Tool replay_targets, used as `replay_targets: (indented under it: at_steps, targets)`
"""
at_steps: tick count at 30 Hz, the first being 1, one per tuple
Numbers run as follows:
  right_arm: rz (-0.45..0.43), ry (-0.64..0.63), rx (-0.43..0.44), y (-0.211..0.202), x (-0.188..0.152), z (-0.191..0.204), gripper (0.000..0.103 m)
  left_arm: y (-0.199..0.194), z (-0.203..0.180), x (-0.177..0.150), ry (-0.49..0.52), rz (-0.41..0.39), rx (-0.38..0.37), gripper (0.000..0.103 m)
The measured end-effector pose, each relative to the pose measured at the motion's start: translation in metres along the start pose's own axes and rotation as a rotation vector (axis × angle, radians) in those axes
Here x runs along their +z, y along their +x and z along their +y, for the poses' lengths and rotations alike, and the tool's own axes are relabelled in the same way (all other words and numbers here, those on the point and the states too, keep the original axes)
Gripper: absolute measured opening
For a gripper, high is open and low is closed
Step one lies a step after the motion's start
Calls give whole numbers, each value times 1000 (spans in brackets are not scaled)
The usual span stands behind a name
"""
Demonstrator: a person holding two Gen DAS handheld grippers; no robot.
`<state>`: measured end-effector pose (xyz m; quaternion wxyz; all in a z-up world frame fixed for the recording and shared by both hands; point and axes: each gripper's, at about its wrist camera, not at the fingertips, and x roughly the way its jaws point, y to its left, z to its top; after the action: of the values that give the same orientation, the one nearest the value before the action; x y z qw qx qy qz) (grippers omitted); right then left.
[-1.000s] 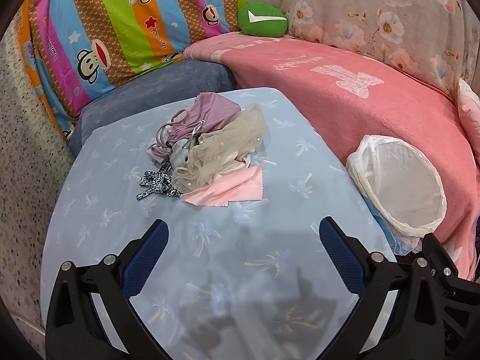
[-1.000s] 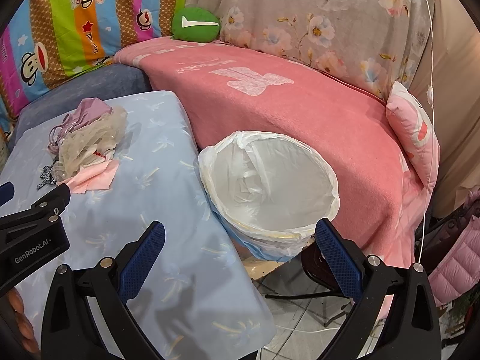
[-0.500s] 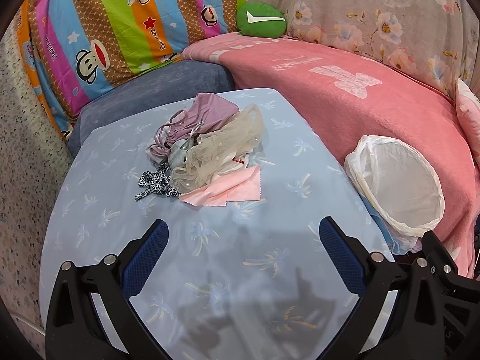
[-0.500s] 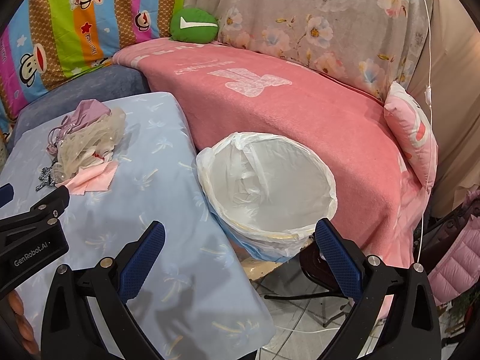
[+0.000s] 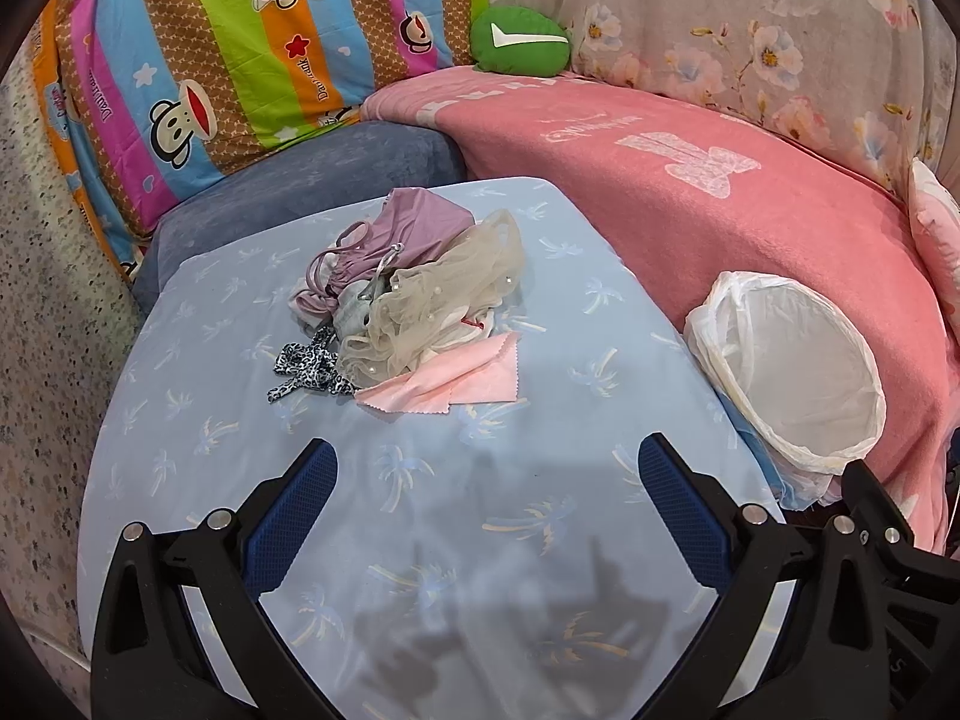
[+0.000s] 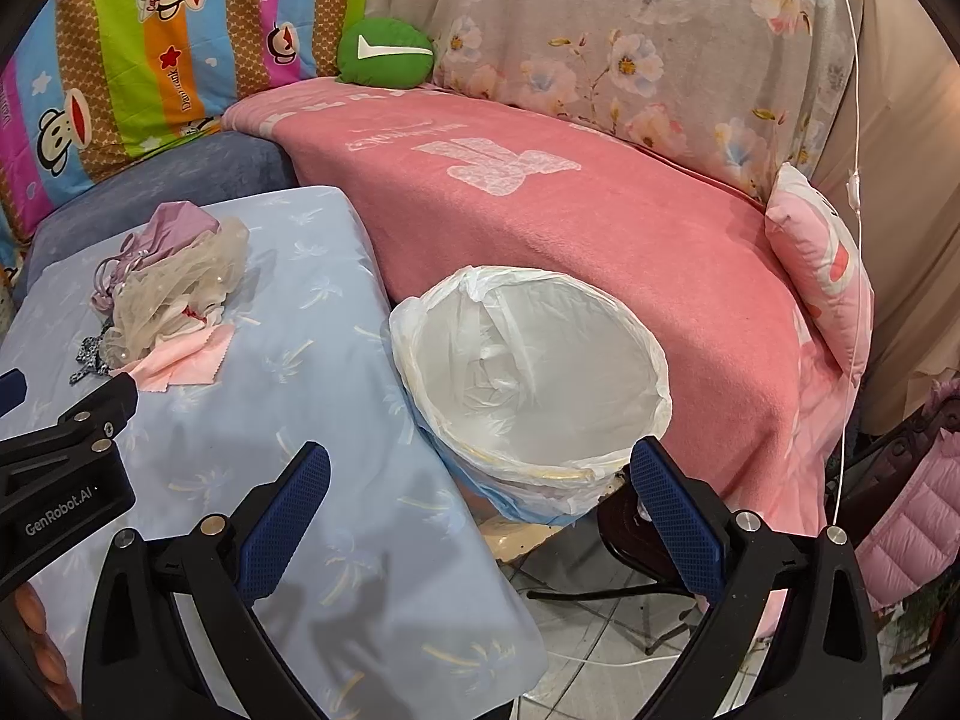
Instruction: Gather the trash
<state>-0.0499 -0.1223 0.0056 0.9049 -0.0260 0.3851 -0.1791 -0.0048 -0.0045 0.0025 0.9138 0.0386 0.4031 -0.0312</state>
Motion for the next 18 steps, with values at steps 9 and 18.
replay_targets:
  at_steps: [9,18]
  targets:
    - [-1,3,-2,0,1,-1,97,2,-4,1,0,2,-5,96]
    - [-2,6,-3,0,2,-2,97,0,-6,2,1,0,-11,96]
